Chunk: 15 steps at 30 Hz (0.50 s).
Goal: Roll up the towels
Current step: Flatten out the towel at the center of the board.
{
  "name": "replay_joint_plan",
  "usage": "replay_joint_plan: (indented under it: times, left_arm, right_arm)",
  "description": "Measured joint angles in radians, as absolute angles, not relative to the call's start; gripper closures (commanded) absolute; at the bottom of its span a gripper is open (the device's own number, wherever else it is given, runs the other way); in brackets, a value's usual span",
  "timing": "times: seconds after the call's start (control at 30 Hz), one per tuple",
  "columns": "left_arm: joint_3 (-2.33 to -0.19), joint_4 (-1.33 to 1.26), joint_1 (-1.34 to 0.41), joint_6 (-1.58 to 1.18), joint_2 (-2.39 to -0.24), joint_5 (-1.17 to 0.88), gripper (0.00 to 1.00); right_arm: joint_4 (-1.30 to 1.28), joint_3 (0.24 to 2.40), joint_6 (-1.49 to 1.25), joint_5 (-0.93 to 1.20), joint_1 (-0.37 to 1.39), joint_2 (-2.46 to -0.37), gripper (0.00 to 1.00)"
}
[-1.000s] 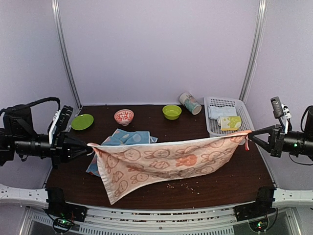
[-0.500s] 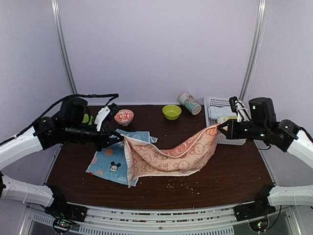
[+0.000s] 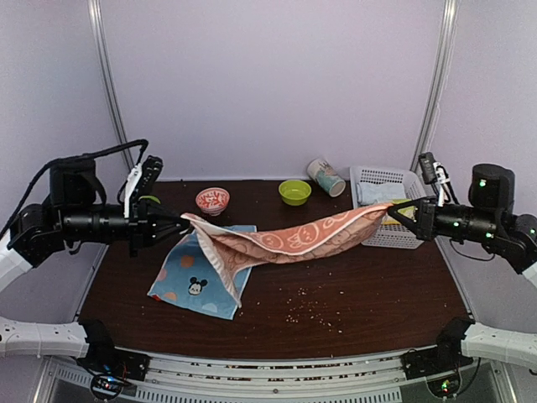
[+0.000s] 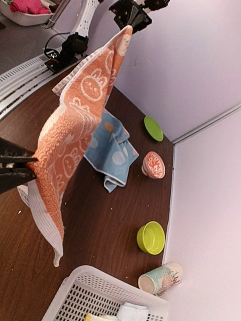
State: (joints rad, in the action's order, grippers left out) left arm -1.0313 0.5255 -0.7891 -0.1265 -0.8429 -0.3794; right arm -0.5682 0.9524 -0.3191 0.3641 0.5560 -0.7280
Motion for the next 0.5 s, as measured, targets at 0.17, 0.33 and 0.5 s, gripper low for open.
replay_joint_plan:
  times: [0.17,0.33,0.5]
  left_arm:
    - [-1.009,0.577,-0.906,-0.176,-0.685,-0.349,1.00]
    - [-0.956,0.570,-0.931,-0.198,-0.673,-0.294,1.00]
    - [-0.846,0.508,-0.878,-0.192,-0.819,-0.265,1.00]
  right_arm:
    - [-0.684,1.002,-0.302,0.419,0.558,-0.543,1.00]
    - [-0.667,0.957,-0.322,0.408,0.559,-0.504,1.00]
    - [-0.508,0.741,-0.412,0.387,0.531,-0.654,1.00]
